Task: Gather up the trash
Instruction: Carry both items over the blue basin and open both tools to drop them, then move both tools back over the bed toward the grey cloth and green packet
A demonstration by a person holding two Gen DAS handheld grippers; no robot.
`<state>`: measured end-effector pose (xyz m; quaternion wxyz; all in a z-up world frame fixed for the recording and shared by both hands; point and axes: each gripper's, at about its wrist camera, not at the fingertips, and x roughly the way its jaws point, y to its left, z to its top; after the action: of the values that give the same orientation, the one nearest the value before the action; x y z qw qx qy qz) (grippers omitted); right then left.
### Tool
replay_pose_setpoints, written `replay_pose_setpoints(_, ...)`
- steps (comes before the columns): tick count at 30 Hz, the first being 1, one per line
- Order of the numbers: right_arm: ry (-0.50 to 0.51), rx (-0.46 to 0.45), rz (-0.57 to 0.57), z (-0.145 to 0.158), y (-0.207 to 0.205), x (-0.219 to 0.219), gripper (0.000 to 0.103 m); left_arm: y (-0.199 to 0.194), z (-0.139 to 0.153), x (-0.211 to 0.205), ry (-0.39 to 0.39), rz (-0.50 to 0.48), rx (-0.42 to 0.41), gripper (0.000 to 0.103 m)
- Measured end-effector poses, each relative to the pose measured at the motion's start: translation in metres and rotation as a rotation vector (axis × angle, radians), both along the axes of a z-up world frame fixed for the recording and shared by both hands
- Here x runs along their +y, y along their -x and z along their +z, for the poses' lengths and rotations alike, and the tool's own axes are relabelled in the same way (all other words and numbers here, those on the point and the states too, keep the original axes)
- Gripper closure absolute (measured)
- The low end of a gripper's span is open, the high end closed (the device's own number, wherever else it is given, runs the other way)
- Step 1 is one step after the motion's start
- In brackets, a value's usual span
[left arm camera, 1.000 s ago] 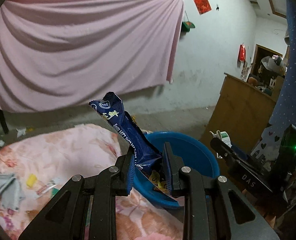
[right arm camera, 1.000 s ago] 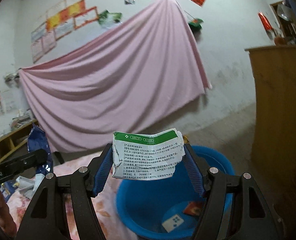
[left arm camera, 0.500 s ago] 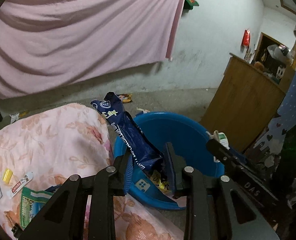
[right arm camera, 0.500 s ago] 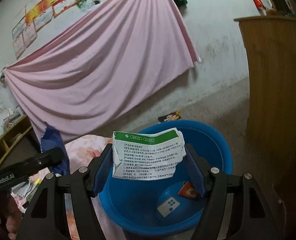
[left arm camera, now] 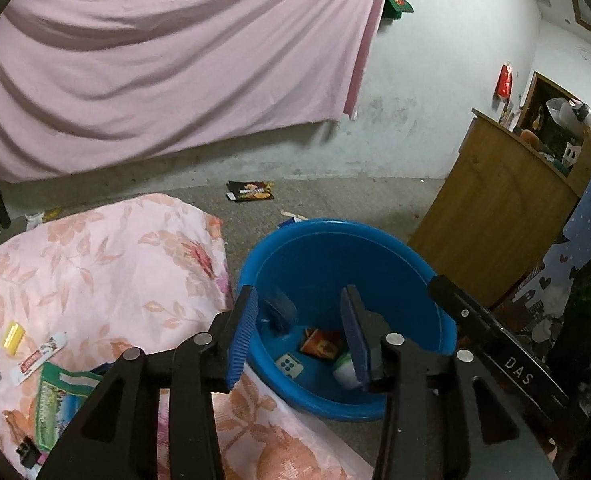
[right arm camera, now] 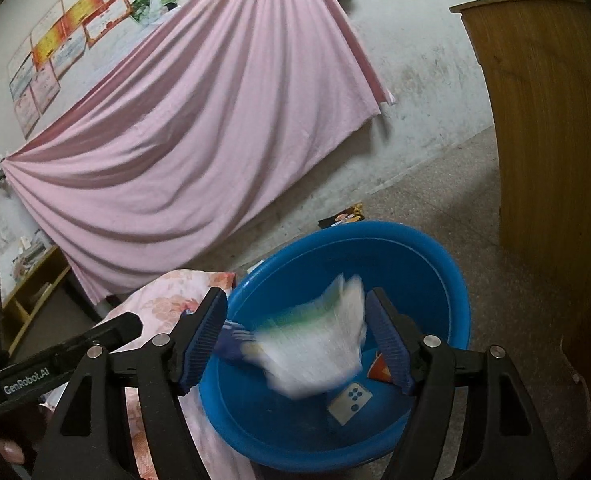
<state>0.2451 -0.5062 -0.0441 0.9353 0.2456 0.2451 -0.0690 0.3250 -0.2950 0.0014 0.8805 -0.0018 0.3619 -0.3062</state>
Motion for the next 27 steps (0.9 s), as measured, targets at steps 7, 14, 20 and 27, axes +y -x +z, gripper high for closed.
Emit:
replay_pose_setpoints(7,0.045,-0.017,0.006,0.005,0.001,0.008,0.027,0.015,0.012,0.024,0.009,0.088,-0.059,0.053)
replay_pose_setpoints(14,0.149,-0.112,0.030,0.027,0.007,0.034,0.019,0.044,0.029,0.070,0.024,0.213,-0.152,0.032)
replay_pose_setpoints(20,0.217,-0.223,0.064,0.052,0.020,0.063,0.000,0.068,0.043,0.114,0.046,0.384,-0.277,0.004)
replay_pose_setpoints(27,0.295,-0.371,0.105,0.080,0.044,0.098,0.000,0.089,0.046,0.158,0.072,0.478,-0.339,0.003)
